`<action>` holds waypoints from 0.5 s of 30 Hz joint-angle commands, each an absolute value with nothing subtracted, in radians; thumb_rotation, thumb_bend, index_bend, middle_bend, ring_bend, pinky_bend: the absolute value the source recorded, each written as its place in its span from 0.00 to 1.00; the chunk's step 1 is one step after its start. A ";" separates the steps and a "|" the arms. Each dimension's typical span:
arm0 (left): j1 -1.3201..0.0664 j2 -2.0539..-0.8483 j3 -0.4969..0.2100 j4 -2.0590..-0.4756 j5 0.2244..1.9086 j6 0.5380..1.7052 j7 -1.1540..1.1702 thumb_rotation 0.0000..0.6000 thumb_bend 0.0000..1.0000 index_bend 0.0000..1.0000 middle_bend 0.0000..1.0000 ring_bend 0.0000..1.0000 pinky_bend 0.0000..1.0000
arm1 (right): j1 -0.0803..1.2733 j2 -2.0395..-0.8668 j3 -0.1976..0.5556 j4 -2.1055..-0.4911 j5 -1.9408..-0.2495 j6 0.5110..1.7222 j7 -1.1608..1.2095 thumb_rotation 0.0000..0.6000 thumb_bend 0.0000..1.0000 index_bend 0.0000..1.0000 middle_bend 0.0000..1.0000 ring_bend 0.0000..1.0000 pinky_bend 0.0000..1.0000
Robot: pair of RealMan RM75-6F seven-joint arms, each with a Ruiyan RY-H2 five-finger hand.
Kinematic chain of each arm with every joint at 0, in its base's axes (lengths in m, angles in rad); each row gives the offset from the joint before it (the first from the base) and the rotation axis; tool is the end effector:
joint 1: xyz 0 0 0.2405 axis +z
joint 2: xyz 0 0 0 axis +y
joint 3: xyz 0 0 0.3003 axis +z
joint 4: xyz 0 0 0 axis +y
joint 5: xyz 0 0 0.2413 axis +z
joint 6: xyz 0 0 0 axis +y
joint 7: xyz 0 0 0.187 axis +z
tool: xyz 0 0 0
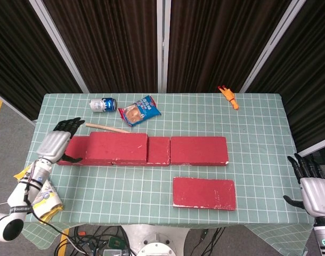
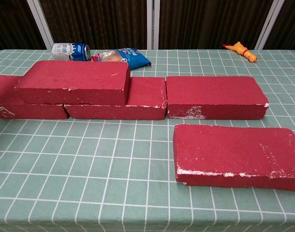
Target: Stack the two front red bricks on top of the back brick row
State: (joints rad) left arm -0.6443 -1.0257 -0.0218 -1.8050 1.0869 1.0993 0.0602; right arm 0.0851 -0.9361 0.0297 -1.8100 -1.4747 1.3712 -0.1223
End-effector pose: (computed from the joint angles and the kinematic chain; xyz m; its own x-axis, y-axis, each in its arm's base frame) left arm -0.2498 0.3812 0.1121 0.3482 0.2527 0.9027 0.9354 -0.1565 -0.3170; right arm -0.3445 -0.2206 0.1729 0.4863 -0.1379 0.8628 -0.8716 -0.0065 0.4902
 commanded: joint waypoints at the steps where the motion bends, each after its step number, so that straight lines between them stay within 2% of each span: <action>1: -0.571 -1.018 0.009 -1.810 1.148 1.170 0.033 1.00 0.08 0.04 0.00 0.00 0.00 | 0.119 -0.915 -0.005 -1.848 -1.525 1.299 -0.107 1.00 0.00 0.00 0.00 0.00 0.00; 6: -0.489 -1.024 0.032 -1.783 1.221 1.233 -0.025 1.00 0.07 0.04 0.00 0.00 0.00 | 0.187 -0.897 -0.039 -1.948 -1.517 1.138 -0.183 1.00 0.00 0.00 0.00 0.00 0.00; 15: -0.397 -1.054 0.028 -1.704 1.294 1.307 -0.103 1.00 0.07 0.04 0.00 0.00 0.00 | 0.281 -1.011 -0.031 -2.009 -1.528 1.017 -0.274 1.00 0.00 0.00 0.00 0.00 0.00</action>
